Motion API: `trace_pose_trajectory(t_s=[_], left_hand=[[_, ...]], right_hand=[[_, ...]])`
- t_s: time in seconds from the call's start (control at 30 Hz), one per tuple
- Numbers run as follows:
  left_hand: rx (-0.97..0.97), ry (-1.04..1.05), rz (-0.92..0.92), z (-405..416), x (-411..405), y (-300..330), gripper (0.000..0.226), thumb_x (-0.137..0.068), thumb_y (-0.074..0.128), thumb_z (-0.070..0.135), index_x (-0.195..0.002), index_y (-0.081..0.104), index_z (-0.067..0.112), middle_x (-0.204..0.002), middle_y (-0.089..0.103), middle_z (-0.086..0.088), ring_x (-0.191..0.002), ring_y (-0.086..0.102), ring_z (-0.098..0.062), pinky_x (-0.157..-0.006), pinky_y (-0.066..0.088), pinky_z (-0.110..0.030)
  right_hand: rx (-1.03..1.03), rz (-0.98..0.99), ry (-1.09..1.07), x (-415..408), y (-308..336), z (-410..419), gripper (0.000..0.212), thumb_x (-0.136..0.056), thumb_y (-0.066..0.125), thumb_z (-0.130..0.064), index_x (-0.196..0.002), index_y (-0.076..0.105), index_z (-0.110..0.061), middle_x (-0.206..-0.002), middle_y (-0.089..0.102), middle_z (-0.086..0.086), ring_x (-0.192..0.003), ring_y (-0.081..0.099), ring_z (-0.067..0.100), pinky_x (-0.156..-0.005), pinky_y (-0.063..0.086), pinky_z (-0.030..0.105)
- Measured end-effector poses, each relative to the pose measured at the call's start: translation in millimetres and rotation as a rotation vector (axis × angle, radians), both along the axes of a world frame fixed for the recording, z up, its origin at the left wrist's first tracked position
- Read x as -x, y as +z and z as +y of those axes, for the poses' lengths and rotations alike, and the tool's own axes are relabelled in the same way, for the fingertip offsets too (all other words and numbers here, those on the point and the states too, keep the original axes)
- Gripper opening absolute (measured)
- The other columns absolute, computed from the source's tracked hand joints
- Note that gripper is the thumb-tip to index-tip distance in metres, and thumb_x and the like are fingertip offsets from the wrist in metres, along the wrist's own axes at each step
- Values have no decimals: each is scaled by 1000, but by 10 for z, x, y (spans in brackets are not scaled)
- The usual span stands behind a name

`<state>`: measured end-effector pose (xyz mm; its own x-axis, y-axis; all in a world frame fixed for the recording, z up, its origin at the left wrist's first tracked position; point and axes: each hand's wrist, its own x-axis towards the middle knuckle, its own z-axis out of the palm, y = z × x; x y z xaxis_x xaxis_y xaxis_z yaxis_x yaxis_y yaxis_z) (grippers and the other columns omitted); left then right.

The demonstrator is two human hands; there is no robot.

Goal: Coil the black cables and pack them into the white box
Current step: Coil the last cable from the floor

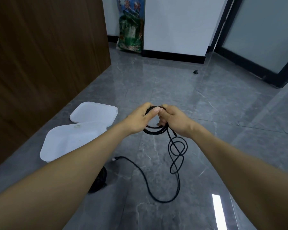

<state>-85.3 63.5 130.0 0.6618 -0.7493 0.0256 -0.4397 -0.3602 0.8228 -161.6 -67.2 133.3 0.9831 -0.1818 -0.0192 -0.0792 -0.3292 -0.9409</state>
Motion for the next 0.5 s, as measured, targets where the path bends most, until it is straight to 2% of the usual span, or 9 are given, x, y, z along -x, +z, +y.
trace_pose_trajectory(t_s=[0.07, 0.13, 0.2, 0.3, 0.37, 0.5], left_hand=[[45, -9, 110, 41, -14, 6, 38, -99, 36, 41, -97, 53, 7, -80, 52, 3, -73, 54, -7, -75, 44, -22], [168, -31, 381, 60, 4, 24, 38, -100, 35, 38, -83, 50, 8, -64, 40, 3, -56, 46, -7, -68, 49, -22], [277, -21, 645, 78, 26, 69, 37, -100, 37, 37, -70, 41, 15, -54, 31, 7, -45, 35, -5, -58, 49, -19], [371, -24, 910, 132, 12, 99, 37, -98, 39, 38, -68, 40, 17, -47, 27, 10, -39, 28, -4, -49, 42, -16], [396, -31, 978, 167, 3, 112, 37, -99, 37, 38, -70, 41, 16, -46, 27, 10, -36, 27, -3, -44, 37, -15], [398, 57, 888, 158, 9, 123, 38, -101, 35, 36, -69, 38, 16, -42, 25, 11, -32, 20, -2, -36, 24, -14]], right_hand=[[-4, -8, 19, -4, 6, 28, 27, -102, 34, -17, -77, 42, -12, -64, 35, 1, -57, 39, 11, -68, 52, 26], [30, -11, 16, -32, 5, 56, 27, -102, 34, -18, -77, 41, -13, -64, 34, 0, -55, 38, 11, -61, 51, 26], [38, -19, -6, -70, 16, 88, 28, -102, 34, -19, -76, 41, -13, -65, 34, 0, -54, 36, 11, -56, 44, 26], [10, -41, -8, -116, 23, 121, 28, -102, 34, -20, -76, 39, -14, -66, 33, -1, -53, 33, 9, -52, 38, 24], [12, -47, 7, -140, 3, 136, 27, -102, 34, -19, -77, 39, -13, -66, 33, -2, -52, 33, 8, -50, 36, 23], [14, -73, -43, -191, -44, 162, 26, -101, 37, -24, -89, 49, -5, -67, 43, 1, -55, 44, 8, -57, 44, 25]])
